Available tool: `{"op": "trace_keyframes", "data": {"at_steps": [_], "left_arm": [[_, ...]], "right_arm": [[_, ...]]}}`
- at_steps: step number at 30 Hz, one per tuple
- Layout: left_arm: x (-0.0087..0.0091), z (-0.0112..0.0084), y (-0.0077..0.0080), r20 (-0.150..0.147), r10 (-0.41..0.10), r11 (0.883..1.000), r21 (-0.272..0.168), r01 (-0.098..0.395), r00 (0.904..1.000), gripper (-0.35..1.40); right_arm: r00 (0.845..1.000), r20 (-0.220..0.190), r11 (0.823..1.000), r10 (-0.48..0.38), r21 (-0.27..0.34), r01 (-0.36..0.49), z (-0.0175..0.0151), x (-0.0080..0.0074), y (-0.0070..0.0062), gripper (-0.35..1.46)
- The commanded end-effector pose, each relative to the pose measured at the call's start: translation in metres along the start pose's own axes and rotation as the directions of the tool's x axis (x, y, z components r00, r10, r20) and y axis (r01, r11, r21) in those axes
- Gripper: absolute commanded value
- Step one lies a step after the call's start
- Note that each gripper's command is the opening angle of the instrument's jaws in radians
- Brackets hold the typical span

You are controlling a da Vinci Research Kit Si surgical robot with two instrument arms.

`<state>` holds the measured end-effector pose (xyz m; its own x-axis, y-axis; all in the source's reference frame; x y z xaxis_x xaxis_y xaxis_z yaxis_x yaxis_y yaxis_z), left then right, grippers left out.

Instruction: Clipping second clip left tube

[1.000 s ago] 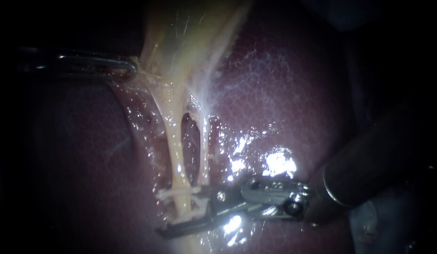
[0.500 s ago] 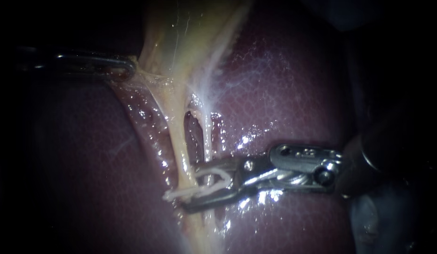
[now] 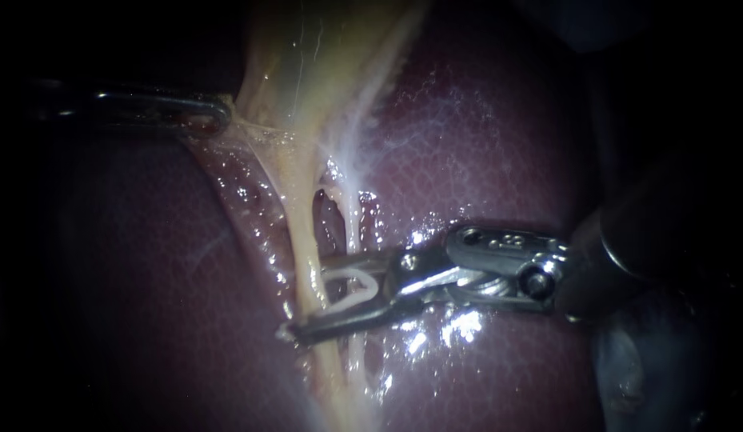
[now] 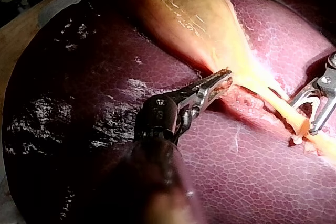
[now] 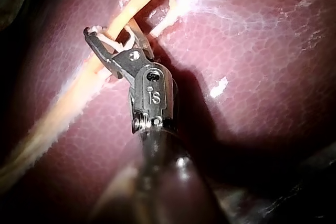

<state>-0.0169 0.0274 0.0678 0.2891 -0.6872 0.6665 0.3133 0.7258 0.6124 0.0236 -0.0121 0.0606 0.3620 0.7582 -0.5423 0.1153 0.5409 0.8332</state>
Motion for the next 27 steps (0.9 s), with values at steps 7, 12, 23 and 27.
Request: {"op": "trace_keyframes", "data": {"at_steps": [7,12,23,27], "left_arm": [[0.0000,0.0000,0.0000,0.000,0.000,1.000,-0.001,0.000,1.0000,-0.35],[0.0000,0.0000,0.0000,0.000,0.000,1.000,-0.001,0.000,1.0000,-0.35],[0.0000,0.0001,0.0000,0.000,0.000,1.000,-0.001,0.000,1.0000,-0.35],[0.0000,0.0001,0.0000,0.000,0.000,1.000,-0.001,0.000,1.0000,-0.35]], "right_arm": [[0.995,-0.067,0.994,0.079,0.079,-0.074,0.0014,0.0006,0.0002,0.50],[0.984,-0.100,0.981,0.148,0.138,-0.133,0.0020,0.0010,0.0001,0.49],[0.962,-0.101,0.945,0.253,0.240,-0.223,0.0030,0.0005,0.0000,0.49],[0.961,-0.101,0.942,0.257,0.247,-0.226,0.0032,0.0004,0.0000,0.49]]}}
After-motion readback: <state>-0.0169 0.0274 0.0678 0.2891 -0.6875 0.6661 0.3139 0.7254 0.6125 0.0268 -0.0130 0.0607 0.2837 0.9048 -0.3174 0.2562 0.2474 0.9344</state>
